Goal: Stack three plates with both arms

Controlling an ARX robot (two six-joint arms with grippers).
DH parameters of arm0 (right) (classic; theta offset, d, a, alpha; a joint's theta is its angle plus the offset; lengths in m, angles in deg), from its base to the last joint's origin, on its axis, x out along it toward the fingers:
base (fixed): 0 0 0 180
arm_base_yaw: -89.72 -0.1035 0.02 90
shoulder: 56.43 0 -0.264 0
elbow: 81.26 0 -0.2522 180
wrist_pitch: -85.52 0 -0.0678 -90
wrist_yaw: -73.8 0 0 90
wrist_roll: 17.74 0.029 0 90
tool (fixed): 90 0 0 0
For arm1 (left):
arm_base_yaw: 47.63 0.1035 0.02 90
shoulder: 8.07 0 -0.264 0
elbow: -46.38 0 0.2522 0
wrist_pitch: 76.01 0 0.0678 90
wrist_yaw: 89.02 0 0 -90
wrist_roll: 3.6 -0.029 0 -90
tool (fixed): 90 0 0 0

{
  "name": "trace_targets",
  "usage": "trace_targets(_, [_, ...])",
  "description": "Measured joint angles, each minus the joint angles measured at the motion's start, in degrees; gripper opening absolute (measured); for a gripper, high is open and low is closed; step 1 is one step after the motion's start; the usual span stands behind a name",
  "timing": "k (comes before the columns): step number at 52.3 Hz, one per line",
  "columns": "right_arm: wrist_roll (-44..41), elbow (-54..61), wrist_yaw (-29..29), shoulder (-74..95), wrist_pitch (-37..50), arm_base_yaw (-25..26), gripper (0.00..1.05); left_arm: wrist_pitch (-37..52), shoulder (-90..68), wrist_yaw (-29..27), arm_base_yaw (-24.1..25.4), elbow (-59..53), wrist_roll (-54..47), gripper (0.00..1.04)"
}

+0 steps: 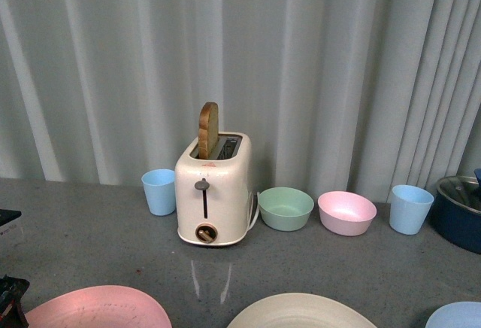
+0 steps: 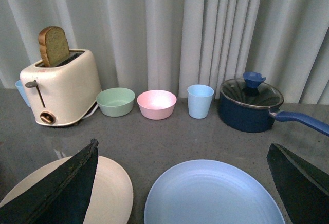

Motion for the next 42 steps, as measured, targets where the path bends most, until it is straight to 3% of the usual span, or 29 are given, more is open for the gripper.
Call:
trace_targets(35, [0.0, 0.0, 0.0, 0.0, 0.0, 0.0, 0.97, 3.34, -4.7, -0.46, -1.42, -3.39, -2.43, 0.97])
trace_targets(42, [0.0, 0.0, 0.0, 0.0, 0.0, 0.0, 0.97, 4.07, -5.35, -1.16, -1.6, -3.61, -2.51, 0.79])
